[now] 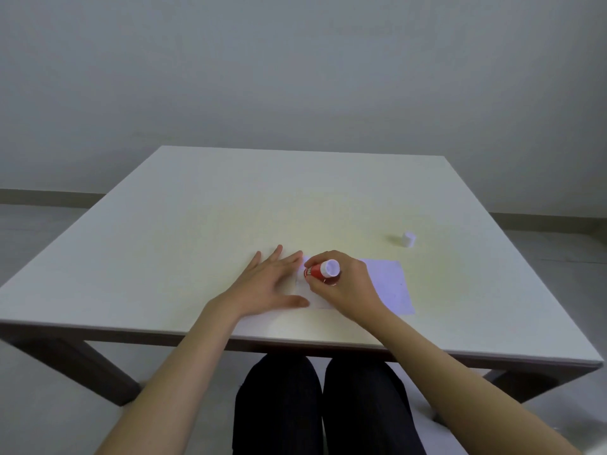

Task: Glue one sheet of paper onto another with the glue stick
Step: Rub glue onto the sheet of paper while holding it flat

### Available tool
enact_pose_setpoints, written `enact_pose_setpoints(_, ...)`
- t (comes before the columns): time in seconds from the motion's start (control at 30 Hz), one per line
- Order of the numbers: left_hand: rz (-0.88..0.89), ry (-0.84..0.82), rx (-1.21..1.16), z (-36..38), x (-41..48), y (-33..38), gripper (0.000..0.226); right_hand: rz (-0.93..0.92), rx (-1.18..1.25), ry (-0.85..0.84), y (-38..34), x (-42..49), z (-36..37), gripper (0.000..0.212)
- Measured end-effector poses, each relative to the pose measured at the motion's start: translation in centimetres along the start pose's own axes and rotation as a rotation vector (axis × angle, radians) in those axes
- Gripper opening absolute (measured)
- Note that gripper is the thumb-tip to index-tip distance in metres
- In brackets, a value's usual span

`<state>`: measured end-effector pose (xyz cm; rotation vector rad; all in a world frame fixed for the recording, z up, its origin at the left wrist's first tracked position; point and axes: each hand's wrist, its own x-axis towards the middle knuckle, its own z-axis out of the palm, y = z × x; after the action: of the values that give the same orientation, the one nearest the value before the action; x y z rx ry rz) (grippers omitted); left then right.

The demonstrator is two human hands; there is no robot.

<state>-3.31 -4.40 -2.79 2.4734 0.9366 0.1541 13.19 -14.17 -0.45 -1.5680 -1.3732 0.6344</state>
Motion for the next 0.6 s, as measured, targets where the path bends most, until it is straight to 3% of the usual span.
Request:
enact_pose_setpoints(0.1,-0.006,0.003,-0.014,0.1,0.0,-0.1,0.089,-0.02,-0.013,-0.079,-0.2,0.2,0.0,0.006)
enact_pose_setpoints(0.33,-0.022,-0.013,-0.012,0.1,0.3,-0.3,0.096,0.066,-0.014,0.022,0.2,1.7,-1.0,0.007)
enact_pose_setpoints(0.5,-0.037,0.005,-0.076,0.2,0.2,-0.2,0.099,-0.006,0.021,-0.192,0.2,0.2,-1.1,0.006)
enact_pose_setpoints(0.6,-0.033,-0.012,-0.032,0.0,0.2,-0.2,0.095,0.04,-0.041,0.007,0.5,2.3,-2.5,0.009)
